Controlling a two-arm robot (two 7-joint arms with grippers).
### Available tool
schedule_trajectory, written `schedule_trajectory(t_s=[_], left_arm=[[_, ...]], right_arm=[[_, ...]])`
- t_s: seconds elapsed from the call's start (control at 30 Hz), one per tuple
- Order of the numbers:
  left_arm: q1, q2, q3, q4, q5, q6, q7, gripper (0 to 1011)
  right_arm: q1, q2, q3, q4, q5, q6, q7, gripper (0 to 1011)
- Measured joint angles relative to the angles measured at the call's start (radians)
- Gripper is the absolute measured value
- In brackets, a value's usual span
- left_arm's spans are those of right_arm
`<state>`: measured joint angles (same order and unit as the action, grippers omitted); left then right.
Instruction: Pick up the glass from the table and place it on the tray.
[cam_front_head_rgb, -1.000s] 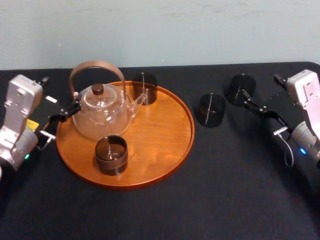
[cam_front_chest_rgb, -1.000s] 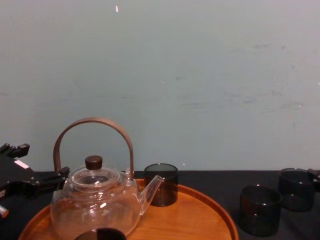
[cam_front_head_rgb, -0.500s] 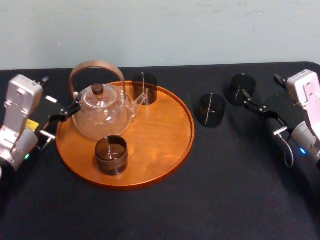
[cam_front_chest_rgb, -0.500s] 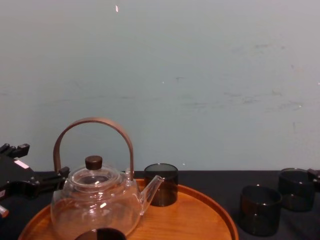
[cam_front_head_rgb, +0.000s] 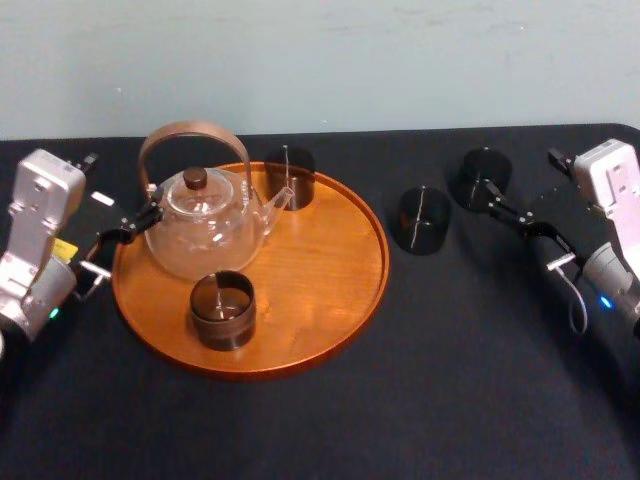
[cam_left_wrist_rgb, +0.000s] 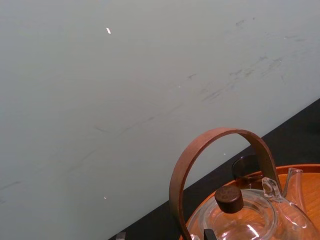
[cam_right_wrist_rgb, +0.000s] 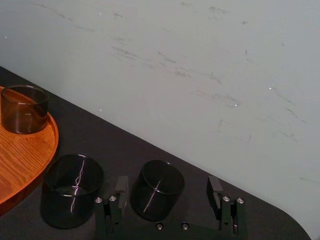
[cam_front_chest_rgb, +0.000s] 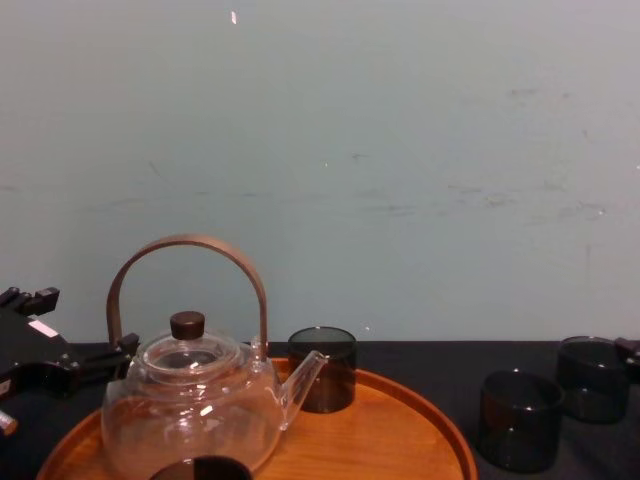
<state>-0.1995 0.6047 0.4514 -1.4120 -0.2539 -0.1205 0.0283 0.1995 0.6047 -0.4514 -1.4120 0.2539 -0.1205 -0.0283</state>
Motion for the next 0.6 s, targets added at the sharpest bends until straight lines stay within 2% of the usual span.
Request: schedule_trajectory(t_s=[0.6], left_arm=[[0.0,0.0,0.0,0.0,0.0,0.0,0.0,1010]], right_arm=[[0.0,0.0,0.0,0.0,0.0,0.0,0.0,1002]])
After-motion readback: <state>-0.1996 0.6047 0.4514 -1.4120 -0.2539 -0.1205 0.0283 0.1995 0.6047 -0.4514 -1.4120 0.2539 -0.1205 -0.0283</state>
